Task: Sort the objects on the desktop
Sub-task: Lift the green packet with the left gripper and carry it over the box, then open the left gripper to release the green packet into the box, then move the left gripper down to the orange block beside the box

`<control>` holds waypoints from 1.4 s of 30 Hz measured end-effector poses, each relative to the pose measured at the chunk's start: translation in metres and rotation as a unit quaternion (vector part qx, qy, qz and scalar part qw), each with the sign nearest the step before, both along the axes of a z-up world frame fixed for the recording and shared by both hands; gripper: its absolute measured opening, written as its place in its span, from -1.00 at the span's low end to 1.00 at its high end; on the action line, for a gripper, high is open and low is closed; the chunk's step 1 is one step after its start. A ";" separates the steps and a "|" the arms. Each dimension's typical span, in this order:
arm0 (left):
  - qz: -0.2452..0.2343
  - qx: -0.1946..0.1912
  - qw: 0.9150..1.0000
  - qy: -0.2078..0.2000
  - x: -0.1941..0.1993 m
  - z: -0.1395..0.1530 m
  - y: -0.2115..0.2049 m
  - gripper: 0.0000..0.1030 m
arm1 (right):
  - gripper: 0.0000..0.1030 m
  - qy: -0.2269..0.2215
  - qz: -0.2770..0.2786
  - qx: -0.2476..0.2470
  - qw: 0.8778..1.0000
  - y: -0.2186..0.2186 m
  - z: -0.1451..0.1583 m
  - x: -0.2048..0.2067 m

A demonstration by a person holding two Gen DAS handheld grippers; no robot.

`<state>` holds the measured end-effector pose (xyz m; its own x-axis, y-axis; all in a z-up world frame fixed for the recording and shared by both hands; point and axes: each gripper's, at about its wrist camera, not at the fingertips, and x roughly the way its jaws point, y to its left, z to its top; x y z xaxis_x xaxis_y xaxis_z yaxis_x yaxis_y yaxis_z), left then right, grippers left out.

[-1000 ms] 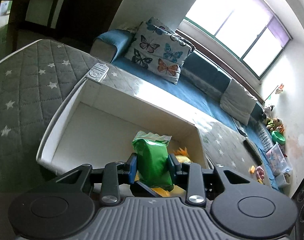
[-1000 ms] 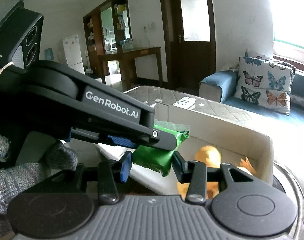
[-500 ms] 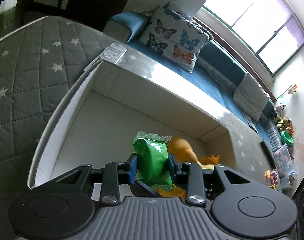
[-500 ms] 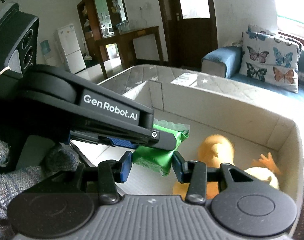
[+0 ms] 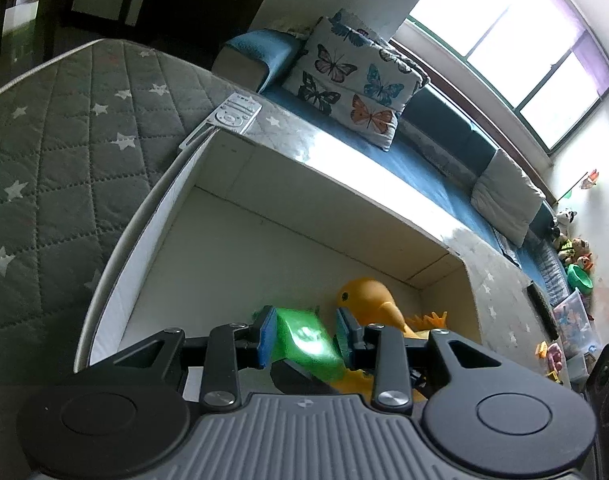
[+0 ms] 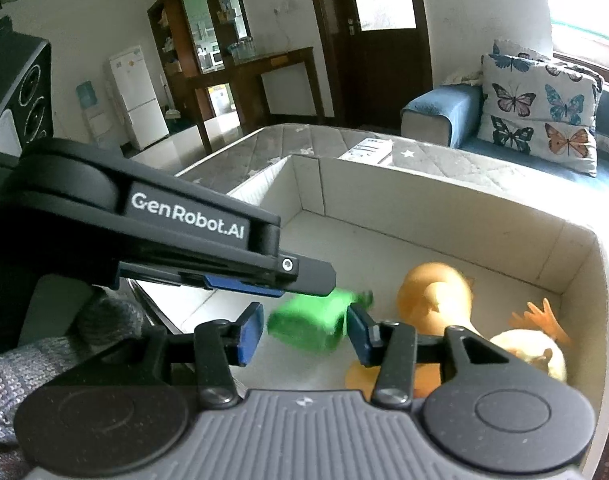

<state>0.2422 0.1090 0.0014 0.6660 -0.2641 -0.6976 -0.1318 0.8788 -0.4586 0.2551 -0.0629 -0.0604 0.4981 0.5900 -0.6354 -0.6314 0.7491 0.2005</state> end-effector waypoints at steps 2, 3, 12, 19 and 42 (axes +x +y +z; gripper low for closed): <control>0.001 0.003 1.000 -0.004 -0.003 0.003 0.000 -0.32 | -0.05 -0.005 -0.001 0.001 1.000 -0.001 0.002 -0.003; 0.002 0.005 1.000 -0.006 -0.005 0.005 0.000 -0.32 | -0.05 -0.008 -0.001 0.001 1.000 -0.002 0.004 -0.005; 0.006 0.016 0.999 -0.036 -0.034 0.024 -0.001 -0.32 | -0.05 -0.047 0.001 0.004 0.999 -0.013 0.028 -0.036; 0.007 0.029 0.998 -0.062 -0.068 0.035 -0.002 -0.32 | 0.05 -0.065 0.004 0.013 0.998 -0.025 0.040 -0.070; -0.020 0.005 1.000 0.009 -0.083 -0.027 -0.010 -0.31 | 0.07 0.001 0.026 -0.027 0.999 -0.012 -0.017 -0.101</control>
<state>0.1596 0.0992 -0.0253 0.6430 -0.2836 -0.7115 -0.1049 0.8876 -0.4486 0.1538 -0.0749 -0.0778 0.4661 0.5797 -0.6683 -0.6701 0.7246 0.1612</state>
